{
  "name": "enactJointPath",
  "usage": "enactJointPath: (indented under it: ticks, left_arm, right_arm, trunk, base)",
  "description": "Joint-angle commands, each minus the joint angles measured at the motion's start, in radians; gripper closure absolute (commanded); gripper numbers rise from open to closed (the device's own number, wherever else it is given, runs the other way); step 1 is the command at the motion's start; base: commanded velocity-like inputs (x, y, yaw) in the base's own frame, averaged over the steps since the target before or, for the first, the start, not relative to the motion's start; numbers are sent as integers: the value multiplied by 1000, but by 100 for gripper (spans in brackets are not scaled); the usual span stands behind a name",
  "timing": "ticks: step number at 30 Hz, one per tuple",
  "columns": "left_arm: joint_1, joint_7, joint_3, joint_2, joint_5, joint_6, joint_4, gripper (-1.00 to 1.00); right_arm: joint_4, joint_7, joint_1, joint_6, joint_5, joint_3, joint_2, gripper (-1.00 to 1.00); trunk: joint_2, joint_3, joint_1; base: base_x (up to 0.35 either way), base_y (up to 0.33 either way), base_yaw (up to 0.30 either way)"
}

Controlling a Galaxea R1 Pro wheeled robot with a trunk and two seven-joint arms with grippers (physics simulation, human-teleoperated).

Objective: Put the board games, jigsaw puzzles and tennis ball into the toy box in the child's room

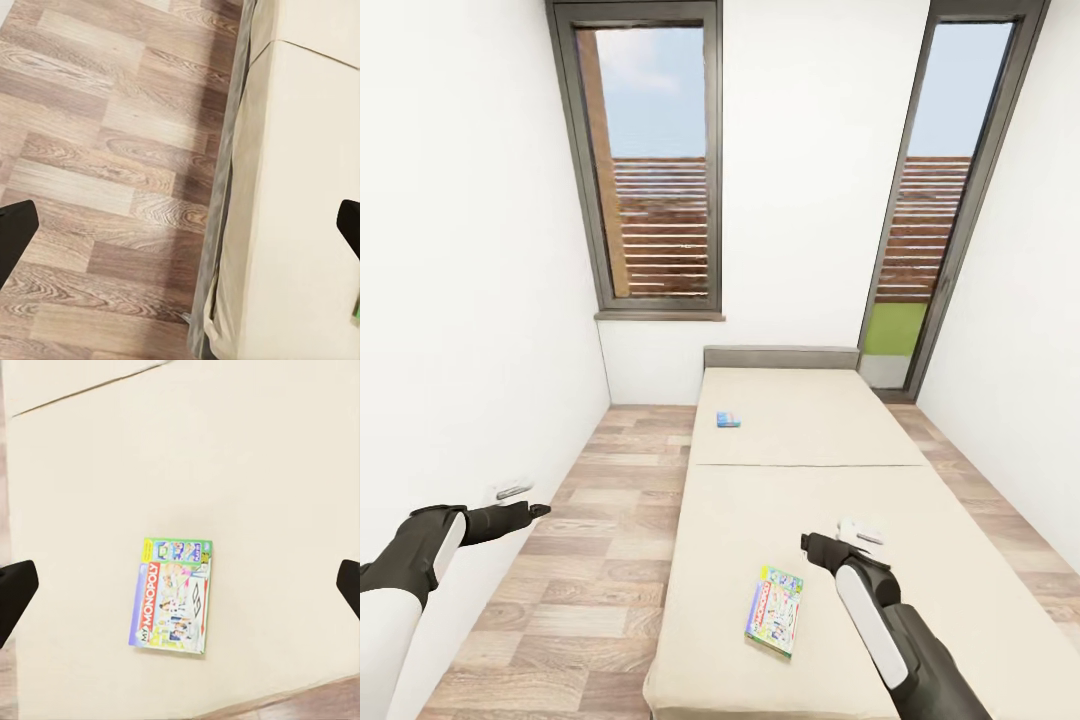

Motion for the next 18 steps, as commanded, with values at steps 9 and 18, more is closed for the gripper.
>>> enactJointPath:
  ticks: [9,18]
  left_arm:
    - [-1,-5,4,0,-1,7,-1,-100]
    - [-1,-3,4,-1,-1,7,-1,-100]
  right_arm:
    - [117,-195,-96,125,-7,8,56,-100]
    - [130,-241,-109,139,-7,12,56,-100]
  trunk:
    - [-2,-3,1]
    - [-2,-3,1]
  base:
    - [0,0,0]
    - [0,0,0]
